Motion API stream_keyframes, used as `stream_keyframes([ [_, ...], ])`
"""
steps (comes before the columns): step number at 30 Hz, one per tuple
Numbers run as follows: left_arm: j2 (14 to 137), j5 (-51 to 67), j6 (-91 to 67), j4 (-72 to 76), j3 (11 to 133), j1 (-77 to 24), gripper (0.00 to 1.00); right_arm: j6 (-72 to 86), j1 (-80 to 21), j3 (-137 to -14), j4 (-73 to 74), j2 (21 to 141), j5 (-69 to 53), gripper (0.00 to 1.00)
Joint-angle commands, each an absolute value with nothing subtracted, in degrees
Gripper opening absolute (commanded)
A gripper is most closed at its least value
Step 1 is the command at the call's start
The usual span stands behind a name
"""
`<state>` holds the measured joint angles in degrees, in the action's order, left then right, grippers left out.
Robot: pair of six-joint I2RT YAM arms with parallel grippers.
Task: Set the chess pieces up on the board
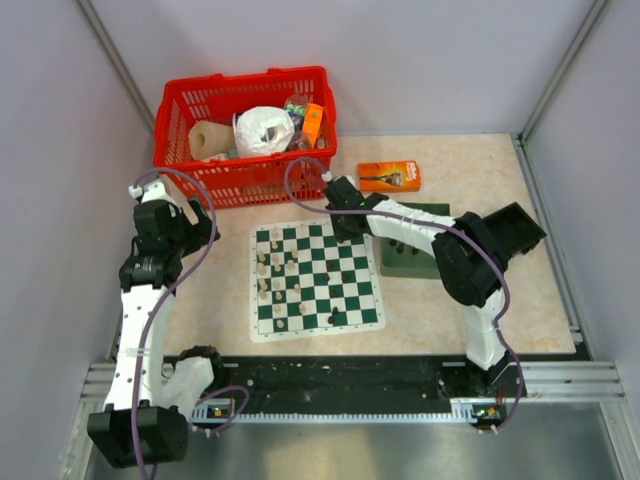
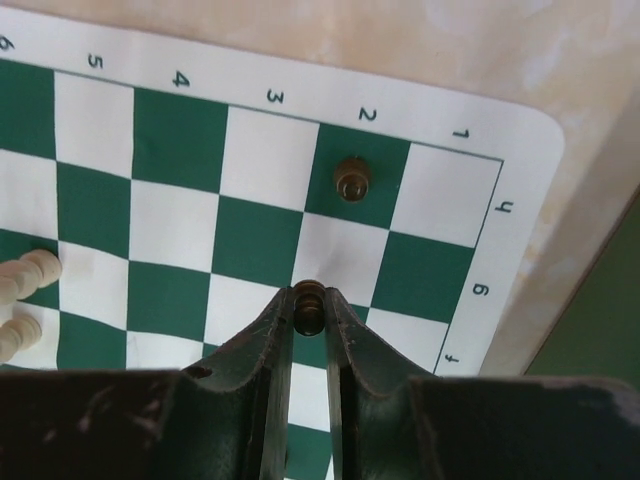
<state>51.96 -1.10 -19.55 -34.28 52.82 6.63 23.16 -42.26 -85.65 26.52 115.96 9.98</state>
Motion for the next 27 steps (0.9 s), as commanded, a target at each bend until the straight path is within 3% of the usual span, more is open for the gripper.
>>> stream_keyframes([
  [1,50.89,-1.05,-19.69,-32.08,52.73,6.77,0.99,22.32,-42.54,-89.56,25.93,116.54,13.80,0.17],
  [20,50.98,-1.05,-19.78,-32.08,52.73,6.68,0.99,22.15,-42.19,-90.79,26.98,119.35,14.59,0.18],
  [27,51.06,-1.05,-19.78,-32.08,52.65,6.68,0.99,21.97,-42.19,-91.05,26.98,119.71,13.18,0.27],
])
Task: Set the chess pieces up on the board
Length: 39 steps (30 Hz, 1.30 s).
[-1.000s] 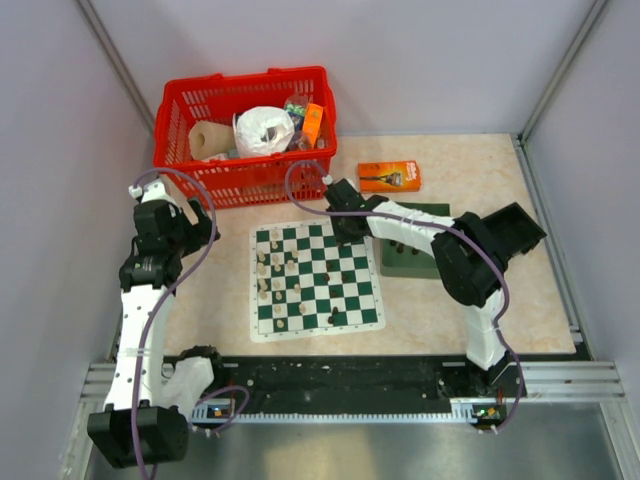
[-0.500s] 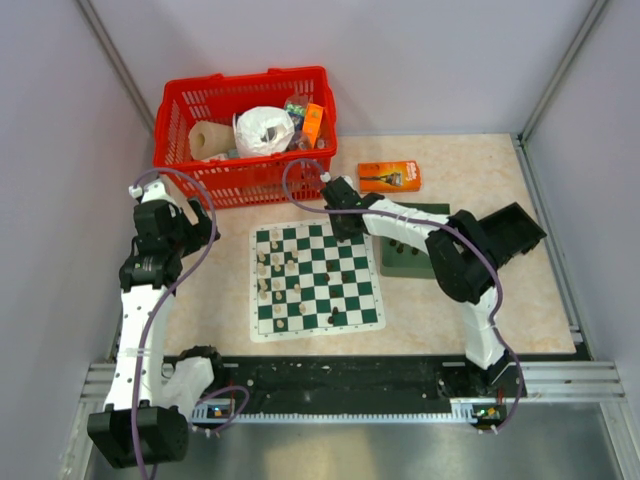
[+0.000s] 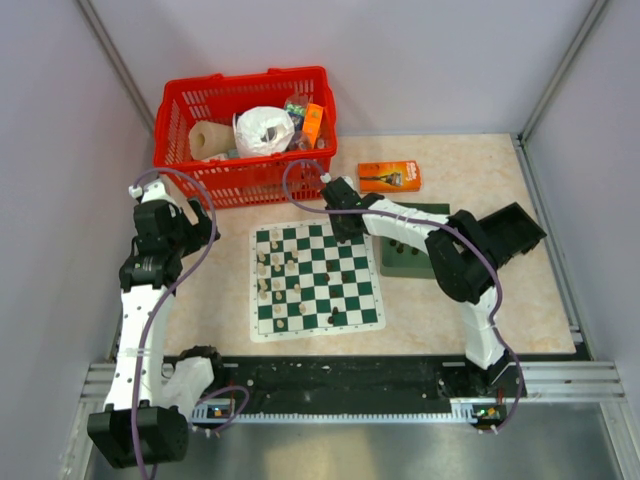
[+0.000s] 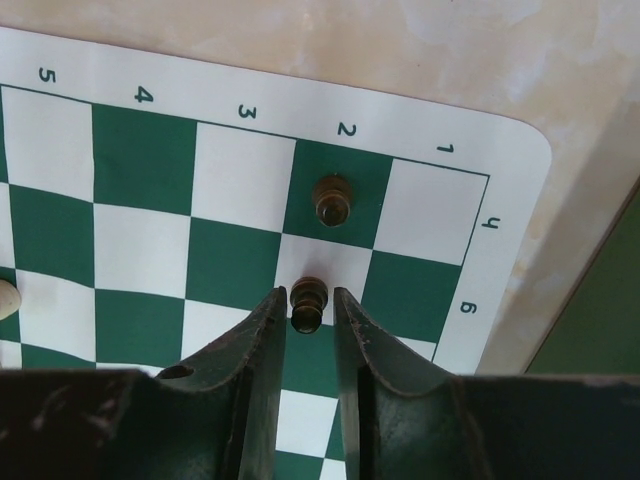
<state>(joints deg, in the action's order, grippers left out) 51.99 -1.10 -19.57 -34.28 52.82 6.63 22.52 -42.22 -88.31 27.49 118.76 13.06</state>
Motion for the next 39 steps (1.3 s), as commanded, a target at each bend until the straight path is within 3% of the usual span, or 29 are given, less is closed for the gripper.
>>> stream_keyframes([
  [1,50.98,-1.05,-19.78,-32.08,52.65,6.68,0.99,21.97,-42.19,-91.23,26.90,119.71,13.01,0.28],
  [18,50.80,-1.14,-19.86,-31.99,52.73,6.68,0.99,23.11,-46.14,-85.79,27.07,108.11,10.38,0.36],
  [39,50.63,-0.88,-19.86,-32.08,52.65,6.68,0.99,27.42,-49.39,-83.67,26.89,113.99,7.03,0.35],
])
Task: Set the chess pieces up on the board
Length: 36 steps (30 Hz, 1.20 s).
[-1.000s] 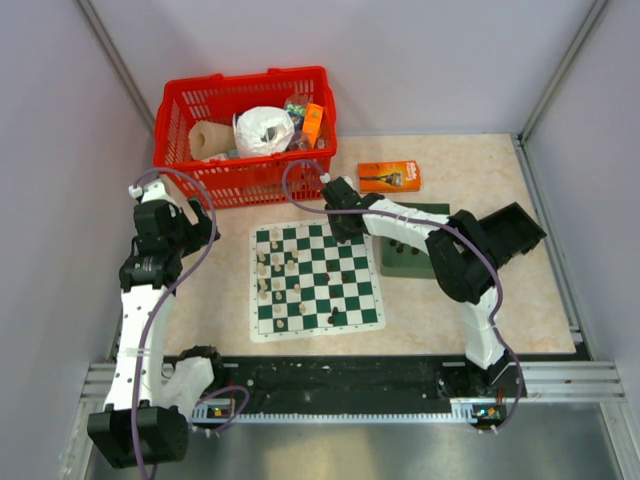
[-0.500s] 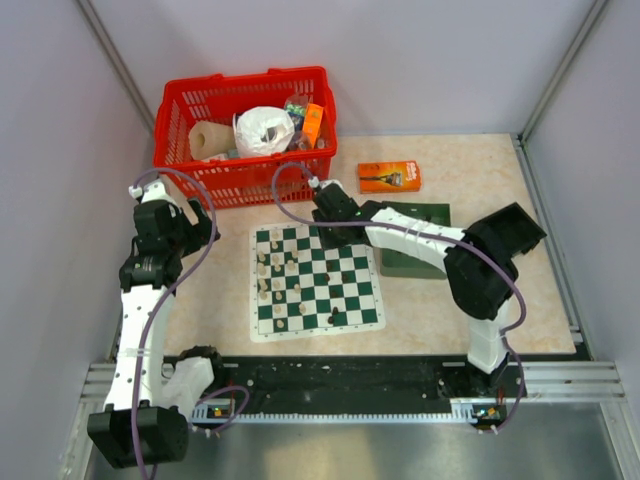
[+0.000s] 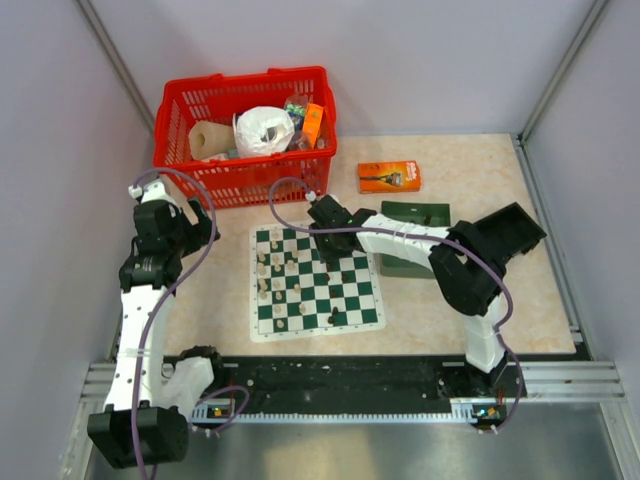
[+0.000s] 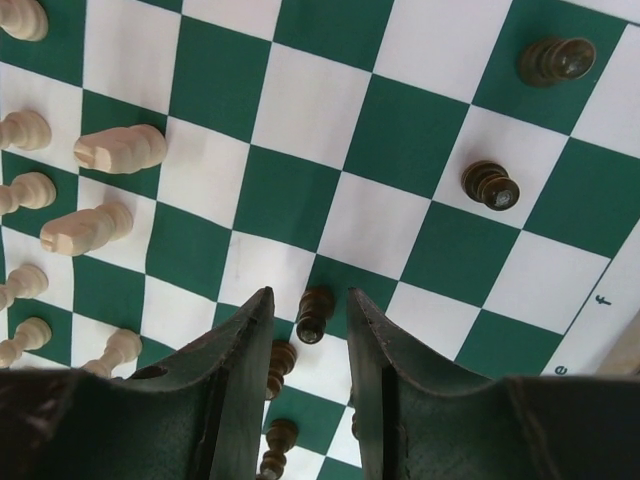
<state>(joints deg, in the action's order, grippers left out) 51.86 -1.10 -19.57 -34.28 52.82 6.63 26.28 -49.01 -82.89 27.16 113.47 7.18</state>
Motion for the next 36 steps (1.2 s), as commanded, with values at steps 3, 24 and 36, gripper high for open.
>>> stream_keyframes([
  [3,50.71,-0.88,-19.86,-32.17,52.65,6.68,0.99,27.51,-49.39,-83.32,26.89,114.17,6.94,0.35],
  [24,50.89,-0.88,-19.86,-31.99,52.65,6.68,0.99,27.42,-49.48,-83.32,28.39,114.96,6.42,0.33],
  [36,50.89,-0.79,-19.86,-31.99,52.65,6.68,0.99,27.33,-49.48,-83.50,28.56,115.49,6.15,0.29],
])
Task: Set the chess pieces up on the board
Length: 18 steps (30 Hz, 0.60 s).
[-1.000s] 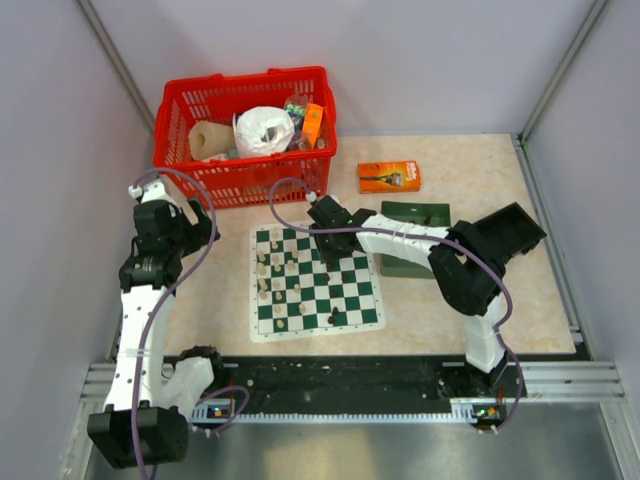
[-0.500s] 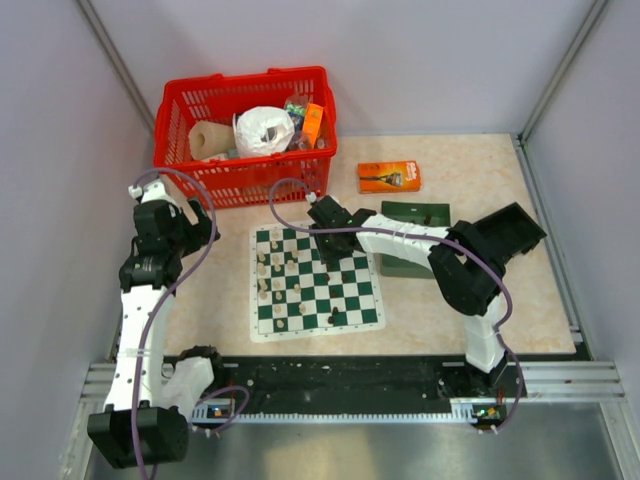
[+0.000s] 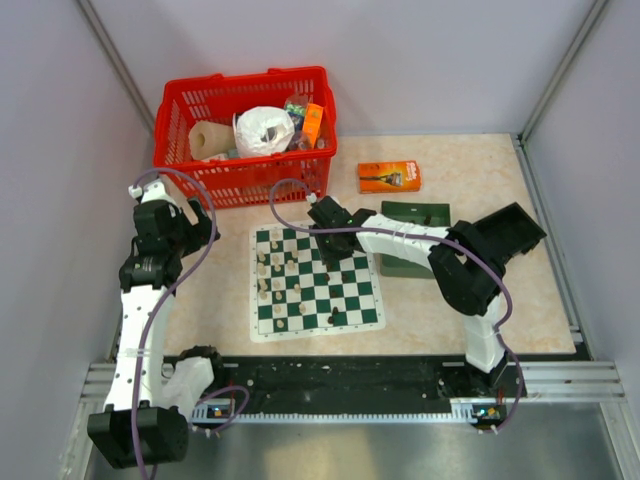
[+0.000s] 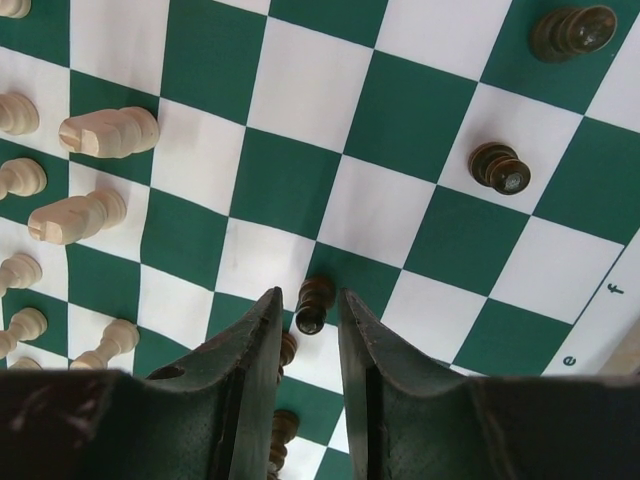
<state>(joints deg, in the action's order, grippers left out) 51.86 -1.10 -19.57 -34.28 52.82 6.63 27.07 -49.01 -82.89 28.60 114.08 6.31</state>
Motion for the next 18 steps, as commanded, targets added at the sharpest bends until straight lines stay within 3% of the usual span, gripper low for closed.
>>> stream_keyframes([
  [1,50.80,-0.79,-19.86,-31.99,52.65,6.68,0.99,27.33,-49.40,-83.41,28.48,115.58,6.07,0.29],
  [18,50.45,-0.36,-20.91,-33.58,54.23,6.68,0.99,26.28,-49.40,-84.11,29.00,115.40,6.85,0.27],
])
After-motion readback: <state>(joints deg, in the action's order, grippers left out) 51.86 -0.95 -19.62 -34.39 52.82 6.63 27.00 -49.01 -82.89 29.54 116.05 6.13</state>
